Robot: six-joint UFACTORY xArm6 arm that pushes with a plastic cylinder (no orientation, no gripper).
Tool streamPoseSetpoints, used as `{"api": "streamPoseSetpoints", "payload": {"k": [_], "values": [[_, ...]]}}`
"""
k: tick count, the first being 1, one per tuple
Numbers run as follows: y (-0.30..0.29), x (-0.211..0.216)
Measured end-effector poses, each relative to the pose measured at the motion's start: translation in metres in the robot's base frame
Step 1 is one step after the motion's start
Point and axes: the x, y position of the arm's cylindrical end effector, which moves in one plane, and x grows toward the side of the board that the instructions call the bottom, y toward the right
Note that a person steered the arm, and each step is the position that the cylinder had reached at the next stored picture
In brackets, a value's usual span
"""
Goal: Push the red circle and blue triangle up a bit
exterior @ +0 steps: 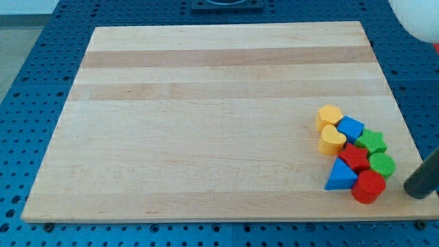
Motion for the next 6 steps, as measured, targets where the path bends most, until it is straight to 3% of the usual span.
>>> {"api": "streamPoseSetpoints", "payload": {"k": [6], "values": [[-0.045,0.022]]}}
